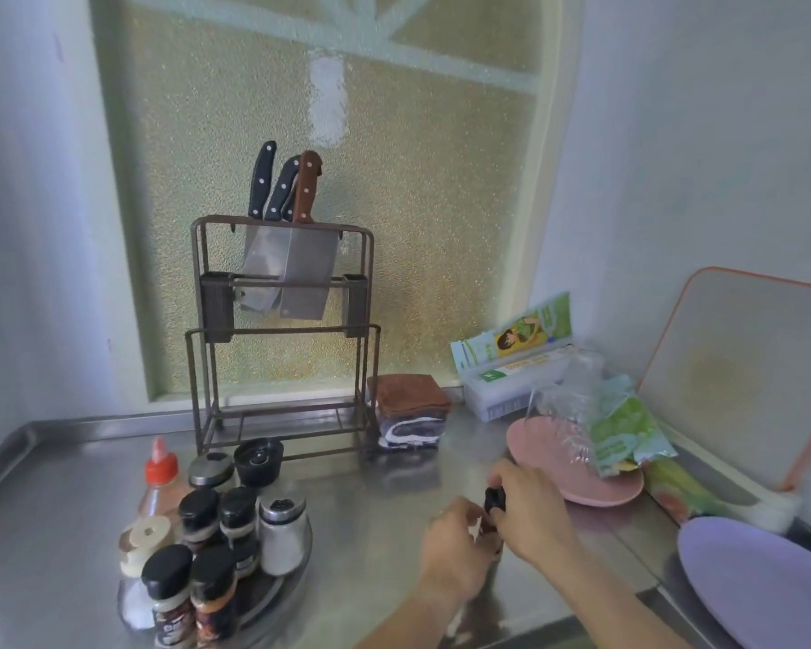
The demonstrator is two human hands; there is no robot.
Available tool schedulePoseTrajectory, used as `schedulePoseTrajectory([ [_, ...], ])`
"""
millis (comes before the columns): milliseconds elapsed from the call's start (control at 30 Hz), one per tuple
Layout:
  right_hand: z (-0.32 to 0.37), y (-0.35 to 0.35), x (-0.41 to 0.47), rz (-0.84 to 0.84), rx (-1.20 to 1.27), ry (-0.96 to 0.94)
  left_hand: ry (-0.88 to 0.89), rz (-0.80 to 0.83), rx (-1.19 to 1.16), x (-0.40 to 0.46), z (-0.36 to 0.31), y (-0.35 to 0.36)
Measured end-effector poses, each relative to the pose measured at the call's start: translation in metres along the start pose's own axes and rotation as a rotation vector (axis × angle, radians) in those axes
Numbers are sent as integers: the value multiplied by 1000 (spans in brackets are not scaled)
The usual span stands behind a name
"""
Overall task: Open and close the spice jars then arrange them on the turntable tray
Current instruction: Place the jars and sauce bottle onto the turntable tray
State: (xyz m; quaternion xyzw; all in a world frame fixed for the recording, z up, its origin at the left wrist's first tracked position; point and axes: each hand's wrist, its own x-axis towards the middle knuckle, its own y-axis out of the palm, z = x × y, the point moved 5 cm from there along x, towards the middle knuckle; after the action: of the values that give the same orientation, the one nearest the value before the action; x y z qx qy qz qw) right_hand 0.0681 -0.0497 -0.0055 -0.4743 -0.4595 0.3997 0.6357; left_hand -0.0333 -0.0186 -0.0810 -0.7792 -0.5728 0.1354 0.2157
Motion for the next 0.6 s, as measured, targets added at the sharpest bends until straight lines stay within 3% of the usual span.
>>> schedulePoseTrajectory([
  [167, 11, -4, -8, -43, 93, -28, 60, -77, -8, -12, -10, -20],
  [333, 60, -27, -20, -149, 220, -168, 170, -234, 56, -38, -10, -89],
  [467, 118, -38, -29, -178, 357, -278, 206, -343, 243, -61, -3, -157],
  [600, 170, -38, -42, -176, 446, -374, 216, -339, 461, -86, 6, -217],
])
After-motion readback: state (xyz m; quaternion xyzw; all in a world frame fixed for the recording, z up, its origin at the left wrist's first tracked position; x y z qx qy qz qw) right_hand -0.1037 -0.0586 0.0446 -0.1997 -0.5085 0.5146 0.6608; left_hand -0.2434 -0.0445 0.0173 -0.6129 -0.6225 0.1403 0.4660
